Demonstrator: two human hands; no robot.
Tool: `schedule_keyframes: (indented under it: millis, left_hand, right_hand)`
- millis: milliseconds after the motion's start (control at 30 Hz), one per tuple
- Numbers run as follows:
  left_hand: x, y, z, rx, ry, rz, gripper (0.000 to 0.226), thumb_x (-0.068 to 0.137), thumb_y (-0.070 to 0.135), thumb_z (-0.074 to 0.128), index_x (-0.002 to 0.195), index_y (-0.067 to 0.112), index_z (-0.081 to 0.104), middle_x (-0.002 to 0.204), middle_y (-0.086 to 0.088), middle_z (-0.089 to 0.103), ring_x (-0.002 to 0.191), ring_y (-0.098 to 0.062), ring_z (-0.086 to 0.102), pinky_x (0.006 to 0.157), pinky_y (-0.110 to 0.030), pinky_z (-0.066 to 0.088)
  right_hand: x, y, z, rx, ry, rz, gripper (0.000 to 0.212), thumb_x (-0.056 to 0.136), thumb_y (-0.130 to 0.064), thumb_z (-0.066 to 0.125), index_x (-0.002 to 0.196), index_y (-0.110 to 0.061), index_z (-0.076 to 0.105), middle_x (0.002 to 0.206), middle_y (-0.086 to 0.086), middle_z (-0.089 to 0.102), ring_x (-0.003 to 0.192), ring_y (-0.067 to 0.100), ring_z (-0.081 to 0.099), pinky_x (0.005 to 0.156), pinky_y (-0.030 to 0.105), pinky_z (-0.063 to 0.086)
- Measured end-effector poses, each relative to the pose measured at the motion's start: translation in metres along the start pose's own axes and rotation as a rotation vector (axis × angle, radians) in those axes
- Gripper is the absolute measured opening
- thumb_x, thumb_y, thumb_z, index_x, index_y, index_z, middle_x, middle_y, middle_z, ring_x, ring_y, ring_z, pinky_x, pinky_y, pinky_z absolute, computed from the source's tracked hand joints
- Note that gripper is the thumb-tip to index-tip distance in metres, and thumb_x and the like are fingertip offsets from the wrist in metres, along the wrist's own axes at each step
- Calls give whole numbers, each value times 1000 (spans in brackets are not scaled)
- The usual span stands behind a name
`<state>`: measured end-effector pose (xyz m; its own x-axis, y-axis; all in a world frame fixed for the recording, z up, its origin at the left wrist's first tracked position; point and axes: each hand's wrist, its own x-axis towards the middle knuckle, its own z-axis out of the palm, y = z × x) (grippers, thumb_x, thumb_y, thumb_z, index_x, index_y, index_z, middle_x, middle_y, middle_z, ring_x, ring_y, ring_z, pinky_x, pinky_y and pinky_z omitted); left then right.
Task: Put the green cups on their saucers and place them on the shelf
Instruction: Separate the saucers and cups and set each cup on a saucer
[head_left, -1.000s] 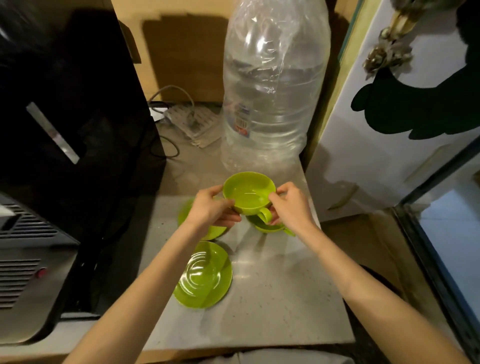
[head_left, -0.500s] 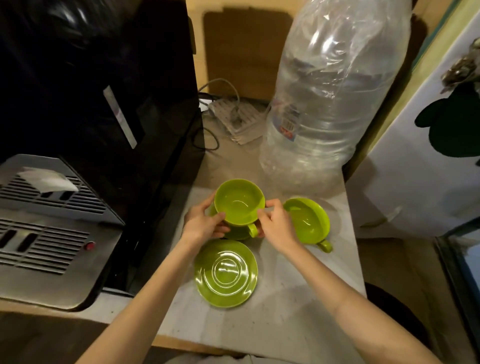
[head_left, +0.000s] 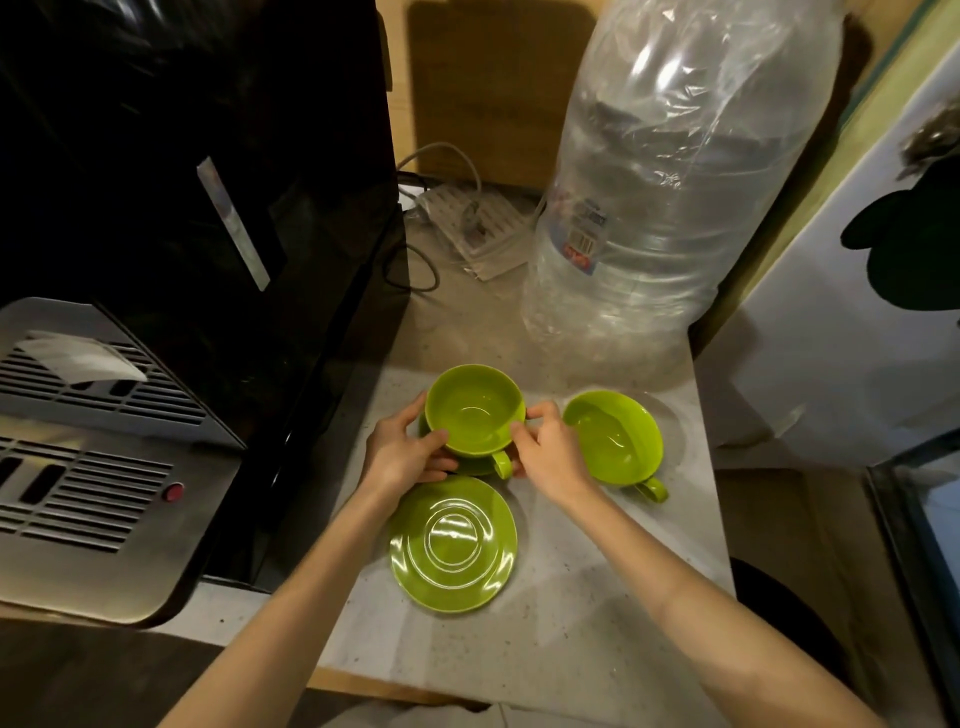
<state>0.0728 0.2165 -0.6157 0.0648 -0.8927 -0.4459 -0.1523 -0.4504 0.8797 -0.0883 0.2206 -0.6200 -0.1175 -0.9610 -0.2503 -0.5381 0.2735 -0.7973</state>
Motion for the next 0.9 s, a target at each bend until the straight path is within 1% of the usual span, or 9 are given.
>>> schedule_keyframes:
  millis: [100, 267, 400, 467, 533, 600, 700, 800, 900]
  left_hand:
    - [1, 0, -1, 20, -12, -3, 64, 86, 10, 57, 141, 27, 29, 71, -9, 69, 47, -8, 67, 48, -22, 56]
    - [-5, 6, -2, 116, -4, -36, 72, 85, 26, 58, 144, 32, 17, 69, -11, 69, 46, -16, 66, 47, -26, 57]
    - [-19, 25, 9, 288, 27, 127, 63, 85, 34, 57, 140, 29, 28, 65, -10, 68, 46, -20, 62, 50, -26, 55]
    - [-28, 37, 24, 259, -73, 185, 36, 85, 27, 58, 119, 17, 54, 64, -9, 66, 44, -15, 61, 51, -25, 53]
    - [-38, 46, 41, 211, -242, 148, 12, 86, 23, 56, 85, 12, 62, 69, -10, 66, 49, -11, 62, 50, -23, 51]
    - [-47, 50, 59, 132, -437, 30, 15, 87, 22, 53, 77, 12, 58, 73, -10, 67, 57, -11, 65, 54, -25, 53]
    - [-55, 44, 83, 92, -625, -149, 17, 88, 26, 52, 95, 10, 53, 83, -13, 66, 66, -17, 66, 59, -25, 53]
    - [-52, 30, 103, 146, -565, -194, 27, 89, 28, 50, 108, 11, 46, 83, -11, 63, 70, -19, 63, 66, -25, 49]
    - [-46, 17, 117, 124, -445, -193, 37, 90, 24, 48, 122, 7, 37, 79, -9, 57, 64, -18, 58, 58, -22, 46]
  right_hand:
    - [0, 1, -1, 5, -16, 4, 26, 94, -21, 46, 112, -3, 47, 87, 13, 67, 56, 14, 61, 63, 37, 58]
    - [1, 1, -8, 28, -74, 59, 33, 93, -26, 48, 118, -6, 50, 95, 15, 66, 72, 28, 68, 68, 44, 59]
    - [-2, 2, -30, 162, -92, 113, 24, 94, -25, 44, 108, -9, 54, 75, 12, 62, 53, 22, 61, 53, 33, 52]
    - [-4, 3, -47, 200, -46, 106, 17, 94, -24, 43, 92, -12, 55, 71, 12, 61, 46, 17, 59, 45, 27, 46]
    - [-6, 8, -68, 216, 28, 91, 21, 93, -23, 44, 78, -14, 56, 66, 8, 60, 41, 11, 56, 41, 24, 41]
    - [-10, 15, -89, 164, 131, 60, 24, 92, -24, 45, 73, -19, 59, 72, 9, 66, 55, 16, 60, 51, 32, 47]
    - [-16, 34, -114, -44, 262, 54, 25, 91, -26, 48, 95, -11, 68, 98, 13, 72, 93, 28, 63, 82, 38, 47]
    - [-19, 56, -120, -50, 239, 134, 31, 90, -23, 50, 116, -8, 60, 119, 16, 65, 112, 29, 57, 91, 33, 41]
    - [-14, 77, -112, 43, 166, 214, 36, 90, -22, 52, 121, -4, 55, 121, 18, 62, 113, 30, 57, 93, 33, 42]
